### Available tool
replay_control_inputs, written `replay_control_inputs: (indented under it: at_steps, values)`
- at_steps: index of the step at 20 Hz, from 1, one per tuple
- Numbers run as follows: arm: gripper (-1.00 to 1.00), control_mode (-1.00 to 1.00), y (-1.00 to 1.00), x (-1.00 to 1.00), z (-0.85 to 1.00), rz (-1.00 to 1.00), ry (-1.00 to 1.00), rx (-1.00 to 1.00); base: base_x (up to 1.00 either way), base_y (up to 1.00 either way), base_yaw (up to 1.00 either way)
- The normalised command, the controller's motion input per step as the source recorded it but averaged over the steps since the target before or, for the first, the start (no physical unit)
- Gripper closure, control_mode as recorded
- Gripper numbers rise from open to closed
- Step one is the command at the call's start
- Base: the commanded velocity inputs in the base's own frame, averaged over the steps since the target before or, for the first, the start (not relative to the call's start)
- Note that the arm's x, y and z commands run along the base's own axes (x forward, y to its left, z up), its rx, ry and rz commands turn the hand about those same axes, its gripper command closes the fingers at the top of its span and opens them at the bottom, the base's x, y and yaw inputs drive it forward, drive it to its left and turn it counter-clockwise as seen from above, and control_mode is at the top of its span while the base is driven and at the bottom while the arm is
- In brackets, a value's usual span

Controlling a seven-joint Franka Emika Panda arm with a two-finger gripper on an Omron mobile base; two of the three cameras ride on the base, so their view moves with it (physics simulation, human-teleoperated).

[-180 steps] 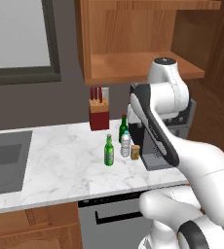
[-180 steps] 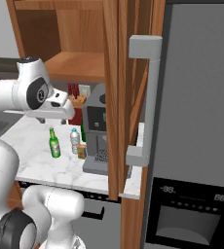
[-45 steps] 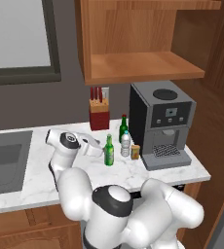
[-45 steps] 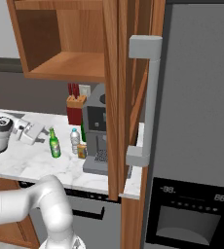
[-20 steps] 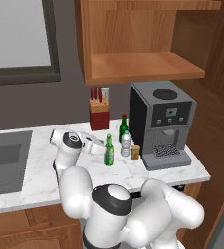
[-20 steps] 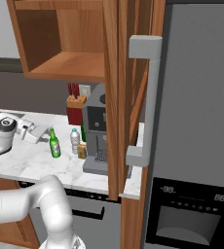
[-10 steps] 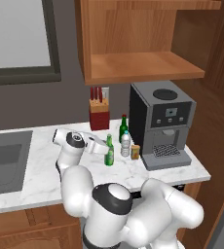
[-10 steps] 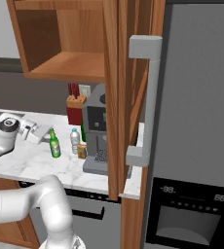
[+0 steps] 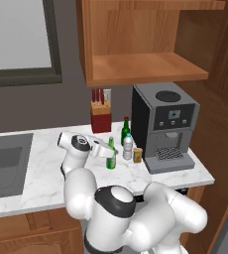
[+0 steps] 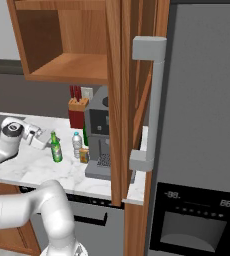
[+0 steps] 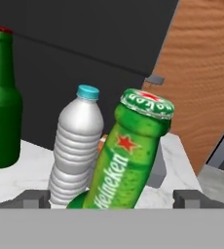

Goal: Sort all alcoholic drinks to one cabinet, and non-alcoholic drinks to the other.

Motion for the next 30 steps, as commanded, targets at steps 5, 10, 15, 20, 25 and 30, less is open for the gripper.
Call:
replay_control_inputs:
  at_steps: [5, 10, 15, 20, 25, 30]
  values:
    - [1.00, -1.00, -0.04, 0.00, 0.00, 0.00, 0.00, 0.00, 0.00, 0.00, 0.00]
    - [1.00, -1.00, 0.00, 0.00, 0.15, 0.00, 0.00, 0.00, 0.00, 0.00, 0.00]
    - [1.00, -1.00, 0.00, -0.14, 0.71, 0.01, 0.00, 0.00, 0.00, 0.00, 0.00]
    - [1.00, -1.00, 0.00, -0.12, 0.98, 0.07, 0.00, 0.00, 0.00, 0.00, 0.00]
    - [1.00, -1.00, 0.00, -0.29, 0.83, 0.13, 0.00, 0.00, 0.00, 0.00, 0.00]
    - [1.00, -1.00, -0.13, -0.51, 0.57, 0.19, 0.00, -0.03, 0.00, 0.00, 0.00]
